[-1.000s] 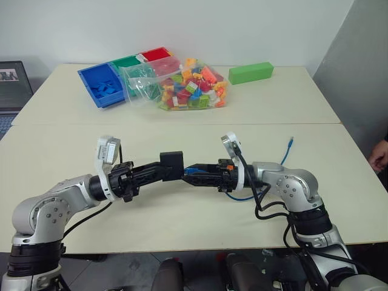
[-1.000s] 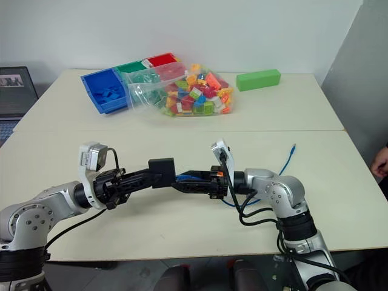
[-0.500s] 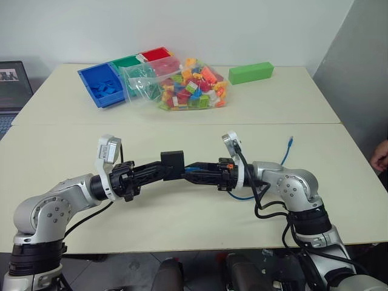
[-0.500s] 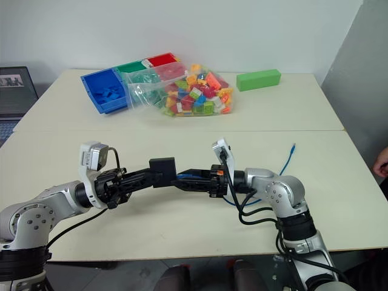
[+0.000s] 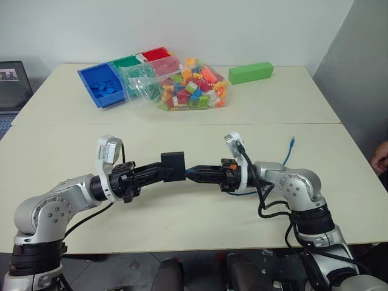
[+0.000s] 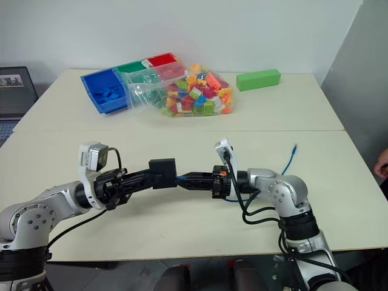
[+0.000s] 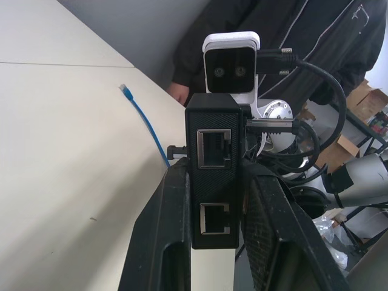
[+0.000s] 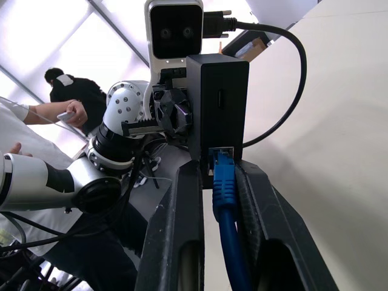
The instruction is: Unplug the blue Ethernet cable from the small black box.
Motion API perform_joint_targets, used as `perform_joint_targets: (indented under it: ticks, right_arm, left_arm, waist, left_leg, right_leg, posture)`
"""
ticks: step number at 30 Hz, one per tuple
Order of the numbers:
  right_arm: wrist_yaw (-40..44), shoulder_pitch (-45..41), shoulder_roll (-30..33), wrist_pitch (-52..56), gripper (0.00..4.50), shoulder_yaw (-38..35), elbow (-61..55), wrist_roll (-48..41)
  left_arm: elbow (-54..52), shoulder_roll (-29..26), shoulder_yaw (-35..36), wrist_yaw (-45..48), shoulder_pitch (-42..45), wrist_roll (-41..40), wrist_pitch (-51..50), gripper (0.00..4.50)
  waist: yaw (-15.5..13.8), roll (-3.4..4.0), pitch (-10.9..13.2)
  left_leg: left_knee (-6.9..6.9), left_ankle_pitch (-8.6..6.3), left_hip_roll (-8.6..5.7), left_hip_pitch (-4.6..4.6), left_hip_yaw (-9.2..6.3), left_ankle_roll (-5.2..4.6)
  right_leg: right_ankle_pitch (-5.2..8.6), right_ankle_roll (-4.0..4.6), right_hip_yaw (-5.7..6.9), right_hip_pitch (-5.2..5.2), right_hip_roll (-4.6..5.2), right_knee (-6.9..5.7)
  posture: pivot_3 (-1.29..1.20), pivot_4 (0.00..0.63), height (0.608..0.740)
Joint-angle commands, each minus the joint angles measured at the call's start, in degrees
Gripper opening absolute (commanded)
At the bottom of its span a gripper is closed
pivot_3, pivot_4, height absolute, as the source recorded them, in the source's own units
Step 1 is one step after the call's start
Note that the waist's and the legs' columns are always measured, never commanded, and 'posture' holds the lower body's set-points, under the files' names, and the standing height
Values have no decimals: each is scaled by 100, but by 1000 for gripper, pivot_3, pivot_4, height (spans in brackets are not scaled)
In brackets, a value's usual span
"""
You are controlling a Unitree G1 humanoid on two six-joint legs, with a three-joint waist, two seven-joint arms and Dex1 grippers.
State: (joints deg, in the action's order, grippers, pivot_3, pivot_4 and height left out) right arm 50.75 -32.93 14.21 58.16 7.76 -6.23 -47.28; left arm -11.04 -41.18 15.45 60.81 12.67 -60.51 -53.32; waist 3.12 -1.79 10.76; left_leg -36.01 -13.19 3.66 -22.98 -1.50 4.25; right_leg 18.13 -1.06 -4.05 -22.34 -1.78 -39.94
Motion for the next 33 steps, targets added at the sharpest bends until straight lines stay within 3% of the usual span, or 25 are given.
perform_joint_targets:
  ticks: [1,10,12,25,33]
  right_arm:
    - [64,-71,-3,98,375,-40,-96,-161]
    - [150,-86,93,301,310,-61,-129,-297]
    - [120,-80,88,280,32,-76,-142,-279]
    - [63,-40,91,232,35,-136,-144,-259]
    - [347,85,798,-94,34,-192,333,181]
  left_arm:
    - [-175,-7,-1,8,43,-73,6,756]
    - [-150,-42,23,65,29,-40,15,756]
    - [-153,-40,27,53,28,-45,16,756]
    - [-166,-65,17,18,9,-4,21,756]
    - [-2,-369,331,113,-224,181,171,756]
  waist:
    - [0,0,0]
    - [-1,0,0]
    - [2,1,1]
    - [3,1,1]
    - [-8,2,4]
  left_leg:
    - [0,0,0,0,0,0]
    - [1,0,0,0,0,0]
    - [1,0,0,0,1,0]
    - [2,0,0,-1,0,0]
    - [2,0,-1,-2,0,0]
  right_leg:
    - [0,0,0,0,0,0]
    - [0,0,0,0,0,1]
    - [0,0,0,-1,0,1]
    - [0,0,0,-1,0,3]
    - [0,0,0,-1,0,6]
  posture:
    - [0,150,740]
    - [0,150,740]
    - [0,150,740]
    - [0,150,740]
    - [0,150,740]
